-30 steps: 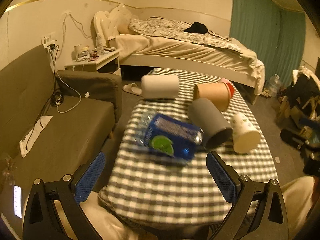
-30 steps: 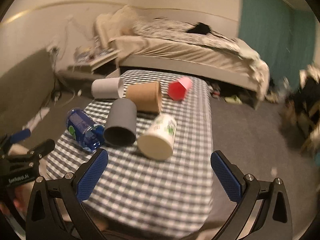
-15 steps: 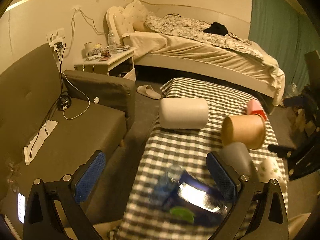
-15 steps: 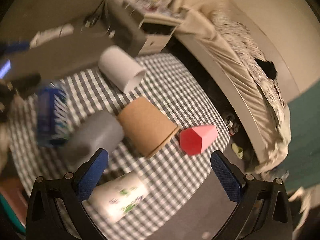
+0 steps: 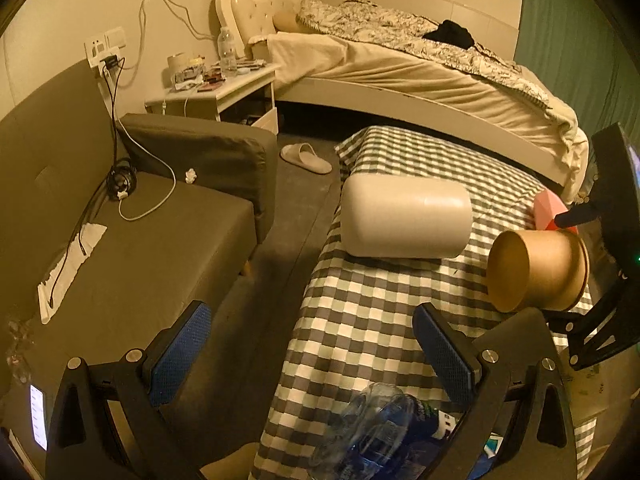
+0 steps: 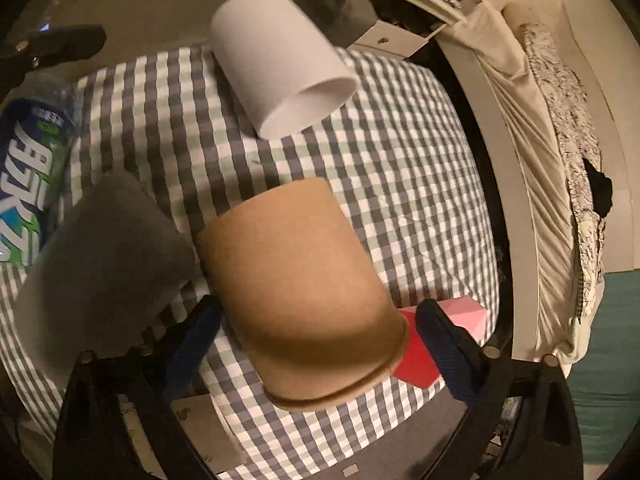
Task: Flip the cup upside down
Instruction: 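Close the right gripper on the tan cup's rim and lift it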
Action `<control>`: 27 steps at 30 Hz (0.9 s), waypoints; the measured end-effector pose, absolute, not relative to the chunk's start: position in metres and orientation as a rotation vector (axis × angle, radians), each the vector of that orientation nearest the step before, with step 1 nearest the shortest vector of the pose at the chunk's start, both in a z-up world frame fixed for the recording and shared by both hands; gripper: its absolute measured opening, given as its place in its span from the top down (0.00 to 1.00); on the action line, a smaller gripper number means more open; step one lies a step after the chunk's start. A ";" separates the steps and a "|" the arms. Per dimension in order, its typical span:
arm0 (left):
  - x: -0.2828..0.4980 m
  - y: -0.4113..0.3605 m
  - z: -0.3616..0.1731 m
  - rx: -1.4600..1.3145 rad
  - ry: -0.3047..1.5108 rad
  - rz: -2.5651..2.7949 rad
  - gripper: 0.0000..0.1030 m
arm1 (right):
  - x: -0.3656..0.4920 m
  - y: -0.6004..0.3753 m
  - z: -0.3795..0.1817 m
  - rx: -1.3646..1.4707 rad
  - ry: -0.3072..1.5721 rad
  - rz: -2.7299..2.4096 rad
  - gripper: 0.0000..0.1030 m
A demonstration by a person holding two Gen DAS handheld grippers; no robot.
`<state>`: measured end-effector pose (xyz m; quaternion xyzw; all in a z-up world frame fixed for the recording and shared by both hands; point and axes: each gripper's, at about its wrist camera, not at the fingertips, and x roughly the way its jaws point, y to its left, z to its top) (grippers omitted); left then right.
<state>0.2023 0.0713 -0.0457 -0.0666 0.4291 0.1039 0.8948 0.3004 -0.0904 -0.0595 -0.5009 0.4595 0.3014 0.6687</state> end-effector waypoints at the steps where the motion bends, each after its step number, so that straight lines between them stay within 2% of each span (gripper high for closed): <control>1: 0.203 0.071 -0.047 -0.139 0.894 0.216 0.00 | 0.302 -0.091 -0.062 -1.129 1.036 0.680 0.07; 8: 0.197 0.066 -0.036 -0.124 0.876 0.217 0.00 | 0.303 -0.091 -0.050 -1.089 1.017 0.661 0.11; 15: 0.173 0.058 -0.004 -0.120 0.822 0.203 0.00 | 0.278 -0.096 0.004 -1.024 0.956 0.594 0.14; 22: 0.126 0.051 0.027 -0.141 0.753 0.167 0.00 | 0.212 -0.107 0.065 -0.919 0.936 0.519 0.14; 27: 0.093 0.052 0.028 -0.141 0.739 0.158 0.00 | 0.153 -0.114 0.076 -0.810 0.934 0.457 0.14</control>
